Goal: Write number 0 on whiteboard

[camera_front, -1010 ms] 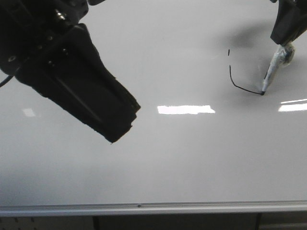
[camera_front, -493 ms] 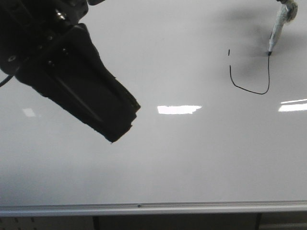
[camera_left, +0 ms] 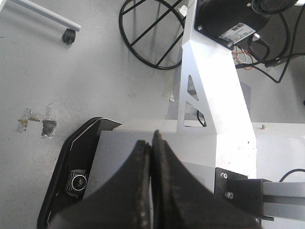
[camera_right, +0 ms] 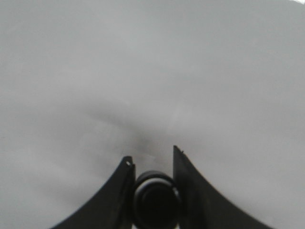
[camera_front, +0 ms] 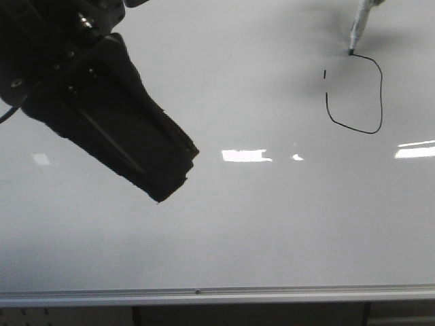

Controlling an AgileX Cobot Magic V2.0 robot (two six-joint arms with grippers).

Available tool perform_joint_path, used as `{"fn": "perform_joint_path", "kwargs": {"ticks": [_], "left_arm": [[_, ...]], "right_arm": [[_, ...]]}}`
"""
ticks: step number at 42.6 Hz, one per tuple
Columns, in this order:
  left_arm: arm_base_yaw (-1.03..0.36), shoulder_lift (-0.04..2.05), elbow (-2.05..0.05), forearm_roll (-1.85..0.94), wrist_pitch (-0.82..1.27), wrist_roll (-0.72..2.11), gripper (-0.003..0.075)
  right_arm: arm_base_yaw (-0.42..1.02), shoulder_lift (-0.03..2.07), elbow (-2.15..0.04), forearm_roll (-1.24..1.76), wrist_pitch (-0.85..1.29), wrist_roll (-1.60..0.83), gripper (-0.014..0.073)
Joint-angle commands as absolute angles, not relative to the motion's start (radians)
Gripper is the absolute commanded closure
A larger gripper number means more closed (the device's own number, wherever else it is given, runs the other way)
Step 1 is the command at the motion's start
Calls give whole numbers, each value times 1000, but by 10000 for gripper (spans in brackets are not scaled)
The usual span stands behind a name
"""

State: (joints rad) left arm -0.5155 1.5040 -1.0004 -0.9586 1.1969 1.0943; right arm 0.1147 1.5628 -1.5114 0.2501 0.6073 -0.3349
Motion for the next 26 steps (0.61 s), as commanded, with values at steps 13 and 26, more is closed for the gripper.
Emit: {"fn": "perform_joint_path", "kwargs": {"ticks": [13, 26], "left_arm": [[-522, 1466, -1028, -1023, 1231, 1091, 740], [-522, 1466, -1028, -1023, 1231, 1091, 740]], "right_arm": [[153, 1569, -1548, 298, 604, -335, 661], [153, 1607, -1552, 333, 798, -335, 661]]}}
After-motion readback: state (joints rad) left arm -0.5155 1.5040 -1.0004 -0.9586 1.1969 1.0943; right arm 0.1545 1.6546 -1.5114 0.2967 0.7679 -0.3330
